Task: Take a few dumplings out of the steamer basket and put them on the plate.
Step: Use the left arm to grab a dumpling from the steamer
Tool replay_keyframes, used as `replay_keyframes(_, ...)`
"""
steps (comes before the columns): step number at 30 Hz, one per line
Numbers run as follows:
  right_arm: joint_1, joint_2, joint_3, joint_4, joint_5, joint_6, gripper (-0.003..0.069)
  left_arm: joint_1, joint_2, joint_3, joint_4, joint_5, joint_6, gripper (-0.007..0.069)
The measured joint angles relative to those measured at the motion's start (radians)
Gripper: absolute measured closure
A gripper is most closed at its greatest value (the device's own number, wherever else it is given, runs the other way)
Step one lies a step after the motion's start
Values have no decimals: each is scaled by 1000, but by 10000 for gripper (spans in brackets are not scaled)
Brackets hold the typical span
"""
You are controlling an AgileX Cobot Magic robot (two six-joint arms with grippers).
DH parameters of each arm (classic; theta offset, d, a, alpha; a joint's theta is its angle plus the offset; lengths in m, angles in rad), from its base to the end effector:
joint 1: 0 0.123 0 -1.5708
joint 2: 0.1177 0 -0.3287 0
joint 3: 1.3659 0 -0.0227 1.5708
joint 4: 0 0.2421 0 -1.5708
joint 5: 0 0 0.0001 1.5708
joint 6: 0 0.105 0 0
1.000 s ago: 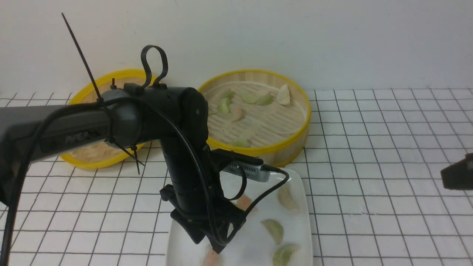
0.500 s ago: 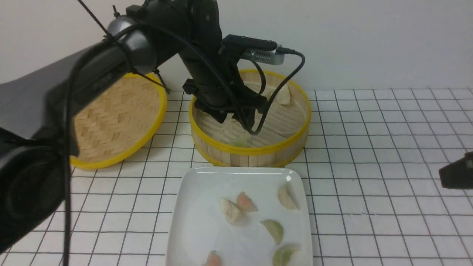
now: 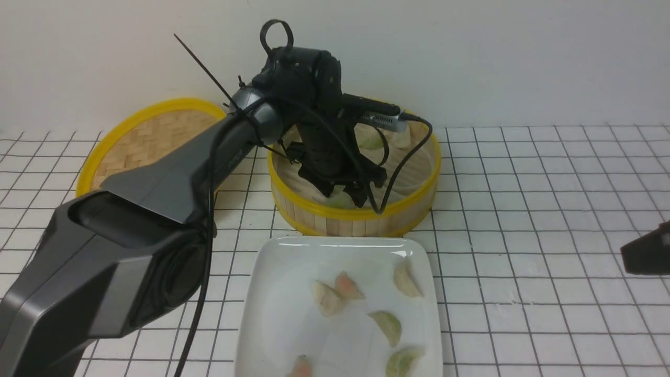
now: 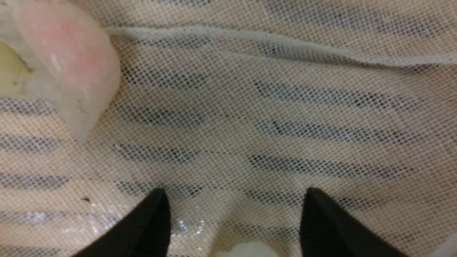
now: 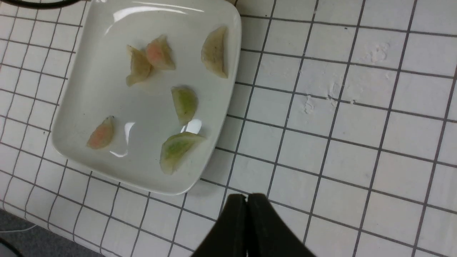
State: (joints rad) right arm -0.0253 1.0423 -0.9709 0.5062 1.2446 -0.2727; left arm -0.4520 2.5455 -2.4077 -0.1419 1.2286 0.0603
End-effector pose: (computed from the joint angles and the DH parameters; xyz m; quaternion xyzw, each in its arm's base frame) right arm 0.1465 0.0445 0.3644 -0.0793 0.9515 0.2202 0.1996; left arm 0.5020 -0.2593 0.1851 0.2367 0.9582 -0.0964 0.1286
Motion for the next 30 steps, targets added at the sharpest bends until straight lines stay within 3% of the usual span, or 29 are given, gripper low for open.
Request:
replay_keyframes(6,0,0,0,1,0,-2,671,0,-7,-3,11,-9,0,540)
replay_keyframes(10,0,0,0,0,0,-2,671,-2,-80,1,11,0,3,612)
replay_keyframes(15,0,-5,0,-3,0,-5,671,-5,-278,39,6,4,-7,631)
replay_keyframes(20,0,-54,0,-26,2,-7,671,-19,-518,279,7,8,-12,631)
replay_keyframes(26,0,-94,0,-36,7,-8,671,-25,-550,428,62,23,-12,629)
replay_keyframes(30,0,-99,0,-36,8,-8,671,-24,-463,430,165,-76,-11,550)
